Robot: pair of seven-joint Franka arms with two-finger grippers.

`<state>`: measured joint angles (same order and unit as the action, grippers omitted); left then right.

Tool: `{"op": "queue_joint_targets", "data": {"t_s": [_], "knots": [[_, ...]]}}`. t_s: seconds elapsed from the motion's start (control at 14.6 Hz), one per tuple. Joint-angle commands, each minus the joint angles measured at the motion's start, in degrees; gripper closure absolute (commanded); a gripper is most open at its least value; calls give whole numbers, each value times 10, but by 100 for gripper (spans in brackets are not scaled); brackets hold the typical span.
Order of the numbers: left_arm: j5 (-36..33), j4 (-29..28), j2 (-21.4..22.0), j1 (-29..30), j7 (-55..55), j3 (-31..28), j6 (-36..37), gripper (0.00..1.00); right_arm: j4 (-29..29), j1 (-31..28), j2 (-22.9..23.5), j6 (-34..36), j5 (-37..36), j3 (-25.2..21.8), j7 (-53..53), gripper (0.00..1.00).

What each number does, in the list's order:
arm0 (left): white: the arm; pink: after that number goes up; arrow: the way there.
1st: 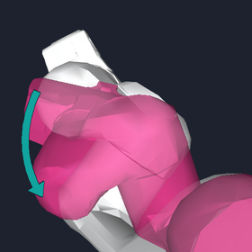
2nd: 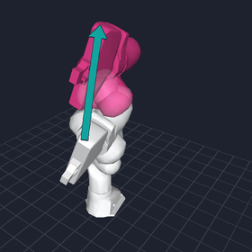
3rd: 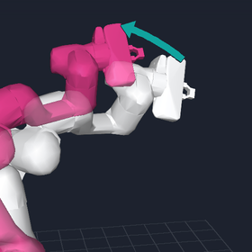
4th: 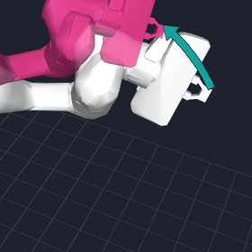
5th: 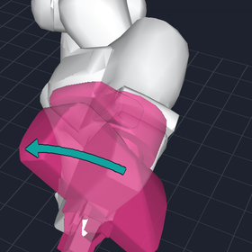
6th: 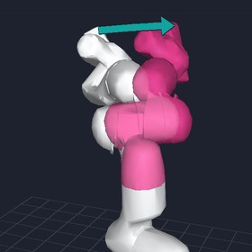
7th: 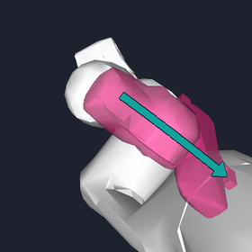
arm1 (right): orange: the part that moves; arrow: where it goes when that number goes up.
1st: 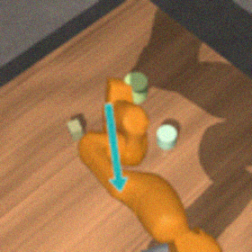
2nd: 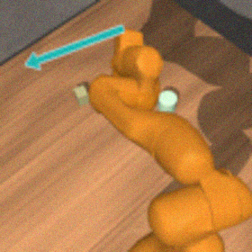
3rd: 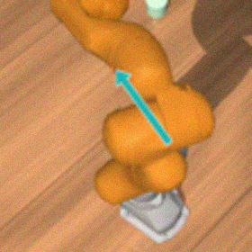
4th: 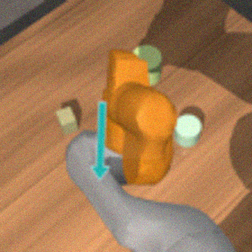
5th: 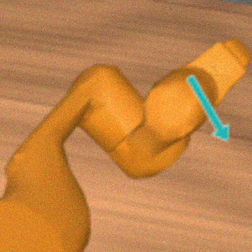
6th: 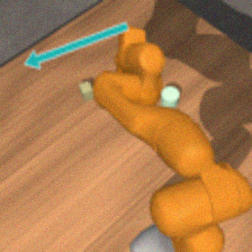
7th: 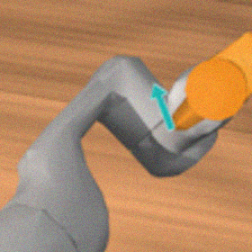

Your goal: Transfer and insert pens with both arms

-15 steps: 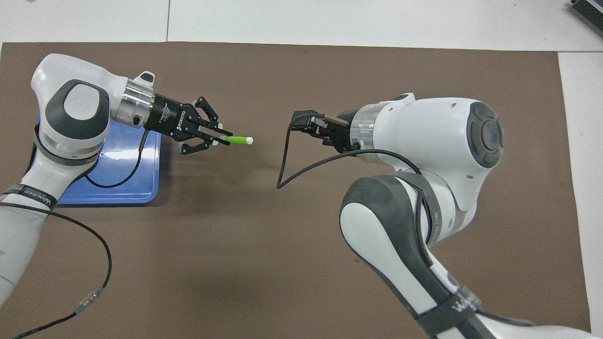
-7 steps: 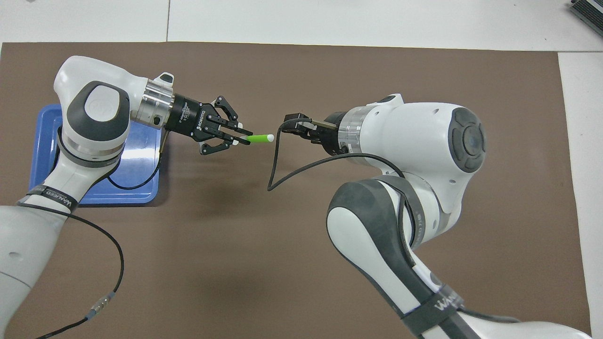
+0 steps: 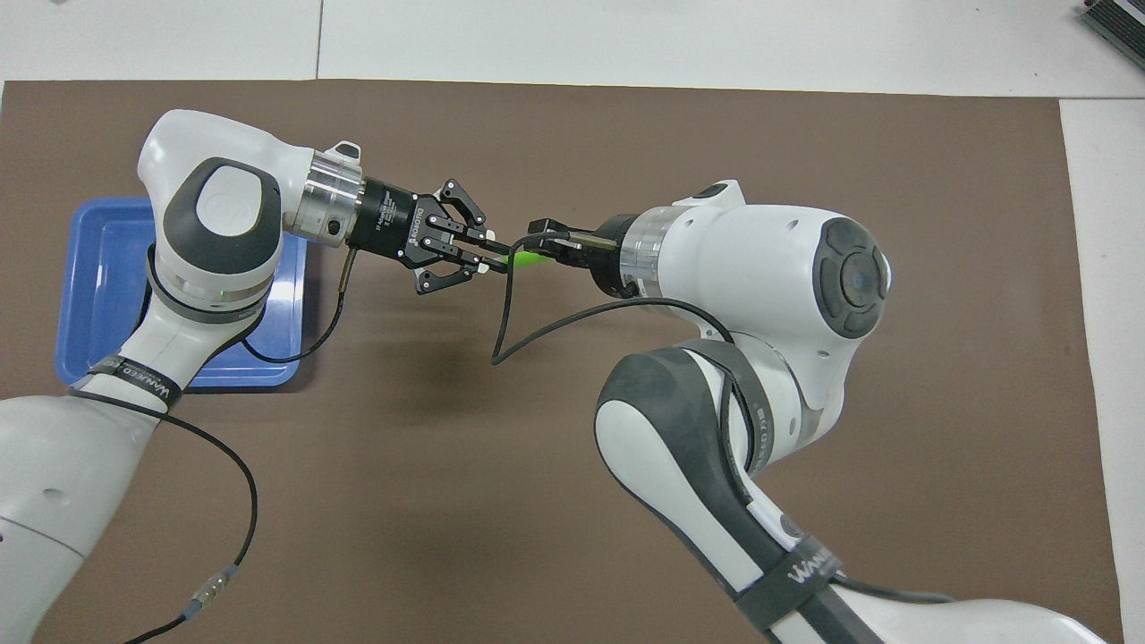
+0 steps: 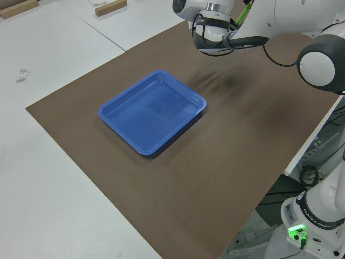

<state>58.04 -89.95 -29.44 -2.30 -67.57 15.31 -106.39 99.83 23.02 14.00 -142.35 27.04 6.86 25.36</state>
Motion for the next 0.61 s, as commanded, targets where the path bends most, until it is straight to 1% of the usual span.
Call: {"op": "queue_joint_targets", "data": {"t_s": [0.0, 0.14, 0.27, 0.34, 0.41, 0.48, 0.55], "knots": [[16, -22, 19, -6, -17, -4, -19, 100, -14, -6, 9, 6, -11, 2, -5, 44], [16, -22, 19, -6, -19, -4, -19, 100, -13, -8, 9, 7, -12, 2, -7, 47], [16, -20, 20, -6, -19, -3, -19, 100, -13, -9, 9, 6, -12, 2, -7, 56], [16, -19, 20, -6, -22, -3, -19, 100, -13, -9, 9, 6, -12, 2, -7, 62], [16, -19, 20, -6, -25, -3, -19, 100, -13, -9, 9, 6, -12, 2, -7, 71], [15, -19, 22, -6, -25, -4, -19, 100, -13, -9, 9, 6, -12, 2, -7, 82], [15, -19, 23, -6, -25, -4, -20, 100, -13, -9, 9, 6, -12, 2, -7, 95]]}}
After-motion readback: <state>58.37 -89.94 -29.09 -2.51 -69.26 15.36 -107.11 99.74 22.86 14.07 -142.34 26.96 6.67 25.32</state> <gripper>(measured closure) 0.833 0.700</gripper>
